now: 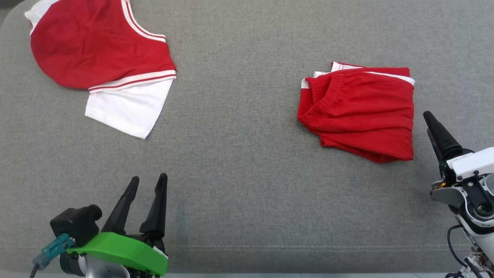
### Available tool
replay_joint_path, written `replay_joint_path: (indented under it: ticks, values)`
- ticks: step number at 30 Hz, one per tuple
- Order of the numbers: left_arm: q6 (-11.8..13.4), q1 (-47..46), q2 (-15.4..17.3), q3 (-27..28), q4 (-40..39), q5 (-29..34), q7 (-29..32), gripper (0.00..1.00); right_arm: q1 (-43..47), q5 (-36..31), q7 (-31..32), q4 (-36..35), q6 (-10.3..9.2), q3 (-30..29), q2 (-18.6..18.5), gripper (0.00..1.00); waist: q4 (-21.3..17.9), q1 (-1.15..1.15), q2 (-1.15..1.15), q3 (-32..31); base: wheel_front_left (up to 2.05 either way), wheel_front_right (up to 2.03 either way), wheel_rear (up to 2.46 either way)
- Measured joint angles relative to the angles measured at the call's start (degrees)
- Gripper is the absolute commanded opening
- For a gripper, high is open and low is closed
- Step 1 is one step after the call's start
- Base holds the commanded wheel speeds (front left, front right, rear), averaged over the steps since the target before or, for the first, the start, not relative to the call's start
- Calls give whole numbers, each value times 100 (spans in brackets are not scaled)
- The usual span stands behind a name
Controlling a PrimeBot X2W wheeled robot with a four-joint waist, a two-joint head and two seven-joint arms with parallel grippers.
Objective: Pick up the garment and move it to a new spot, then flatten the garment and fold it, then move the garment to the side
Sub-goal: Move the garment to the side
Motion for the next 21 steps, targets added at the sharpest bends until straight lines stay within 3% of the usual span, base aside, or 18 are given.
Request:
replay_joint_path:
  ticks: [10,16,17,18,21]
  values:
    - [2,-149,23,31,-65,33,58,100,-191,66,224,505,140,83,110,100,259,0,0,228,0,0,0]
    - [3,-155,23,99,-97,33,74,100,-405,105,330,660,322,136,181,100,320,0,0,332,0,0,0]
    - [3,-162,23,103,-97,33,74,100,-458,105,331,698,331,136,197,43,326,0,0,340,0,0,0]
    - [3,-172,23,108,-97,33,74,100,-510,102,360,725,350,145,194,0,330,0,0,345,0,0,0]
    - [3,-208,21,109,-101,34,88,100,-685,32,497,786,386,229,130,0,342,0,0,359,0,0,0]
